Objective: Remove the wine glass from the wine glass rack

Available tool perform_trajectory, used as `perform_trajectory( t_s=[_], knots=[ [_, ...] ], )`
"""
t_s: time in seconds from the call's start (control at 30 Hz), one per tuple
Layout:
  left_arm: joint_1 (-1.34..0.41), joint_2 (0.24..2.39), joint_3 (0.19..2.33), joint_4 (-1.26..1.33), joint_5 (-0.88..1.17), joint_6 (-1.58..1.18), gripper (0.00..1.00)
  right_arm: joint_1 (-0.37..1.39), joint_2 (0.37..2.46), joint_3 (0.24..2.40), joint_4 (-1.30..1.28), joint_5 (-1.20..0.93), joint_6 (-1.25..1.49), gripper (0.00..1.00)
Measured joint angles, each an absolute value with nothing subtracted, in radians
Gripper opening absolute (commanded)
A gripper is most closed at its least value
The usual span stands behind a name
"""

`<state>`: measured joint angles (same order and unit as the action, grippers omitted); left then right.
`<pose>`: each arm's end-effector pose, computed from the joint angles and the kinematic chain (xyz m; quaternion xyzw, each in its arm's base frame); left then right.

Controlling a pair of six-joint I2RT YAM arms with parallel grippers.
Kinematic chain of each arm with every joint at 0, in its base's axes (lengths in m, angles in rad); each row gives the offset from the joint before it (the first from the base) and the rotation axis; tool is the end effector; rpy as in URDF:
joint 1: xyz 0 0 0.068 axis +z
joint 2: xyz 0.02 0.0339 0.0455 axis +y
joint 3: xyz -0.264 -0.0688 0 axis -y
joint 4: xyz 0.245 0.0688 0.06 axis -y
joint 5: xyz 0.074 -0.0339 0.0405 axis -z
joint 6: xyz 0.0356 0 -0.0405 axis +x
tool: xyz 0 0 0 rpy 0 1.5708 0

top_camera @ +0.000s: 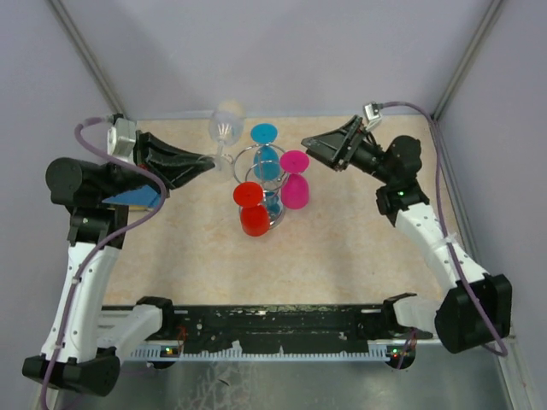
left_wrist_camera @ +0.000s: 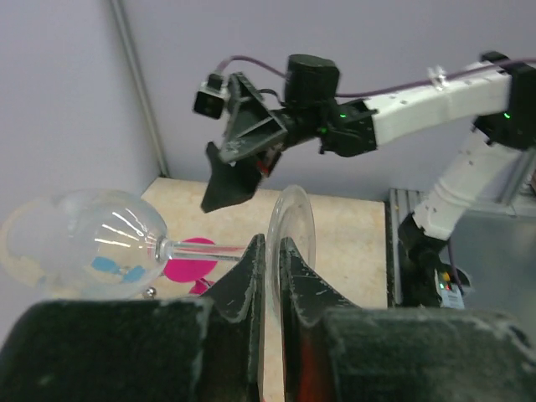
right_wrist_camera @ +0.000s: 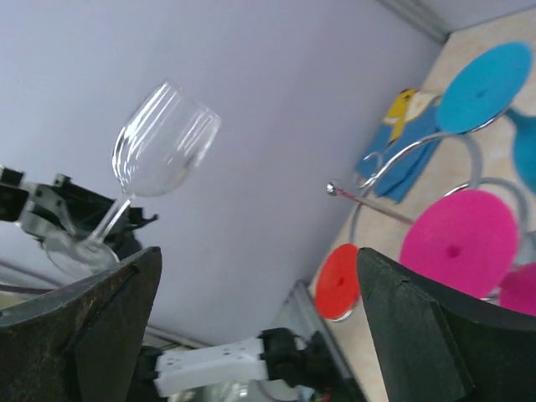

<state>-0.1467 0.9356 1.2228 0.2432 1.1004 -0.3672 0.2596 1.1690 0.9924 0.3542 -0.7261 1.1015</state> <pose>0.1527 -0.0546 0.4985 0.4043 0.4710 -0.4393 0.6493 0.2525 0.0915 0.3903 -0.0035 0.6587 0.6283 0.4139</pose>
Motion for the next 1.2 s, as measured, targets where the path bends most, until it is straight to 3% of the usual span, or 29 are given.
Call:
perform_trajectory(
  t_s=[0.4, 0.8, 1.2],
  knots=[
    [-0.155, 0.902, 1.123, 0.727, 1.304, -0.716, 0.00, 0.516, 1.418, 1.011, 0.883, -0.702, 1.617, 0.99],
    [-0.156, 0.860, 1.094, 0.795, 1.352, -0.747, 0.00, 0.595, 1.529, 1.117, 1.074, -0.618, 1.760, 0.99],
    [-0.157, 0.859, 1.084, 0.802, 1.356, -0.745, 0.00, 0.656, 1.586, 1.213, 1.085, -0.619, 1.782, 0.99]
  ],
)
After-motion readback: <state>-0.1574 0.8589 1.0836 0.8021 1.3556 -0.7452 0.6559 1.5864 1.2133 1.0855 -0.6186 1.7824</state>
